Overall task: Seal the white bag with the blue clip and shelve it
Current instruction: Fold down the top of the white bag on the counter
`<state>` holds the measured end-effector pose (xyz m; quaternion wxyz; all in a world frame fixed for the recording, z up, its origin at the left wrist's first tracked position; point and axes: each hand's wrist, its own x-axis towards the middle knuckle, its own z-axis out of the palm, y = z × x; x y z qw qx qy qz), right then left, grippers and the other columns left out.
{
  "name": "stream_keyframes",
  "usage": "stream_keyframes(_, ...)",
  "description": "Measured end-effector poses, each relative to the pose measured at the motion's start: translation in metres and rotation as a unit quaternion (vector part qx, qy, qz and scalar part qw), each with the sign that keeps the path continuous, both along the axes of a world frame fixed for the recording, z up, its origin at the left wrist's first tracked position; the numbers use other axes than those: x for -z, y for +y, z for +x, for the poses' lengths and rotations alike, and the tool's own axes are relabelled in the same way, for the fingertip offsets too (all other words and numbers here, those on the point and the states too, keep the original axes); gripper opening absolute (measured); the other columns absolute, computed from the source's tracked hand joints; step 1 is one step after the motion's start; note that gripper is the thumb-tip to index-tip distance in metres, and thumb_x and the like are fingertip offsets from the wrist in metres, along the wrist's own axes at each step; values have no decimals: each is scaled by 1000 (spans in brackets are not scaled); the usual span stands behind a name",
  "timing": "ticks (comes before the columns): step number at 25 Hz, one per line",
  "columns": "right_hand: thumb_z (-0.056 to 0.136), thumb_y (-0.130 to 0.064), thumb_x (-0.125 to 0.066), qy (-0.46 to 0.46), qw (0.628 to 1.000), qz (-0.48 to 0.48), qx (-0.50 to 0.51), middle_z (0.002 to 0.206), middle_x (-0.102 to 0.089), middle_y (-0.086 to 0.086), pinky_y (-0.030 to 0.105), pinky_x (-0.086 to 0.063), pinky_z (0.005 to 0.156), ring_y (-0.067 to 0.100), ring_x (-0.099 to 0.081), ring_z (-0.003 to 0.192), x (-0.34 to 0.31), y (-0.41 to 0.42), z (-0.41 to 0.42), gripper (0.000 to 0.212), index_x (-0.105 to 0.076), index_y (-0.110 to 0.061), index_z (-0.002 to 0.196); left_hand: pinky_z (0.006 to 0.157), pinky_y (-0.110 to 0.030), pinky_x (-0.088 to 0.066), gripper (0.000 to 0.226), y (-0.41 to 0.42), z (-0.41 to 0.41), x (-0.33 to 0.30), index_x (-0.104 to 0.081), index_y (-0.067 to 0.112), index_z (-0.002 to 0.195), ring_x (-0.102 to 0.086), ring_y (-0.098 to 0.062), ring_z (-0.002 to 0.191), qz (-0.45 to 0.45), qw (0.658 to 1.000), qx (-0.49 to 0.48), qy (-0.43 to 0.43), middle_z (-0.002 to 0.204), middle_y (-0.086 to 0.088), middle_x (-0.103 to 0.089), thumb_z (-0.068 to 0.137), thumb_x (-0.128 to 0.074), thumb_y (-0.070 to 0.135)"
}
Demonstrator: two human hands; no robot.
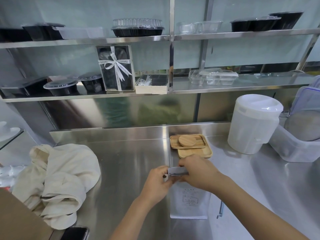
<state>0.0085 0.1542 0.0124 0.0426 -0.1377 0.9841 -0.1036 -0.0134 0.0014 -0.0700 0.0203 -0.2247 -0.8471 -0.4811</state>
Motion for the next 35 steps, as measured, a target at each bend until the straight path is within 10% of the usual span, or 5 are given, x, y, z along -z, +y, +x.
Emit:
stream_keyframes(3,84,-20,-62,1,998,59,29,97,-65,11,31,-38,61,27,-56,76,5,-10,-3,12,-62,-13,94,56,-33,-45,13,0,2,1,-61,26,70,-55,-10,64,-40,998,-41,36,65,6,-58,78,-64,35)
stream_keyframes(9,85,-8,-57,38,991,124,39,101,-65,12,31,-35,69,29,-59,92,16,-22,-2,12,-63,-11,95,44,-15,-22,28,1,5,1,-47,19,55,-40,-12,50,-96,984,-111,101,51,10,-43,75,-62,33)
stream_keyframes(35,88,-12,-53,92,992,78,-21,98,-64,9,33,-38,85,25,-53,98,18,-11,4,11,-63,-15,91,61,-34,-46,25,-7,6,-32,-60,18,69,-56,-15,77,-243,964,-15,109,75,4,-64,82,-53,39)
